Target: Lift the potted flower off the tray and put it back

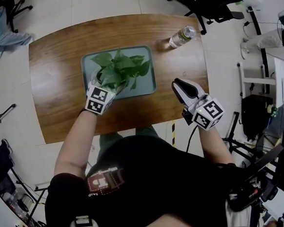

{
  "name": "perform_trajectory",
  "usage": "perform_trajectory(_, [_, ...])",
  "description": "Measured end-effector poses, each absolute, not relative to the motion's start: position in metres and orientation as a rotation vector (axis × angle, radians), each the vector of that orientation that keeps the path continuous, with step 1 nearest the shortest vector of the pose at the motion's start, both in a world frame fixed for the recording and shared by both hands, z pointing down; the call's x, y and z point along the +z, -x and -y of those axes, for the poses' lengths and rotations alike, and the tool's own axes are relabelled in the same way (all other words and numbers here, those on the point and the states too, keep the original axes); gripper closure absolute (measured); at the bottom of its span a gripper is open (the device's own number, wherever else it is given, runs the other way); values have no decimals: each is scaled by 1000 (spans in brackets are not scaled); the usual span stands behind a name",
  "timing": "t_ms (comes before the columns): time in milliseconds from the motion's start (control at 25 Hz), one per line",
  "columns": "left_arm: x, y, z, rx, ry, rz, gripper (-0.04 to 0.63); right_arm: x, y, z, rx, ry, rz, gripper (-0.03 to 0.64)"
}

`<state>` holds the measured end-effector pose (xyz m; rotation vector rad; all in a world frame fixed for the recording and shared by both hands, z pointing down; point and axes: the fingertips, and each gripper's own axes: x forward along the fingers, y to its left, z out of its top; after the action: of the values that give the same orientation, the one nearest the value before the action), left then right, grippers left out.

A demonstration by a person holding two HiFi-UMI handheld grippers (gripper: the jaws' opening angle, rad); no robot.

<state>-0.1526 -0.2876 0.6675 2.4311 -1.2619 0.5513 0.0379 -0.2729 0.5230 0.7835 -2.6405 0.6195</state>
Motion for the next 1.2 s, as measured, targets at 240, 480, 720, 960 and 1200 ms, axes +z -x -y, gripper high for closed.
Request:
perform_trajectory(240, [643,199,240,552,-2348,1324,104,499,-32,269,562,-772,2660,546])
perform_trajectory(480, [553,251,214,321,-2292,1457,130,461,-19,270,494,-758,2701,546])
perform_trajectory(720, [458,266,202,-14,-2296,1540,372,428,-12,275,418,-764,2727,551])
perform_trajectory(960, [410,275,183,-167,-2324,1575,576,421,-4,262,387,-744,2727,557])
perform_trajectory(1200, [409,272,171,-206,-2312,1539,594,426,3,257,413,-728,2734,558])
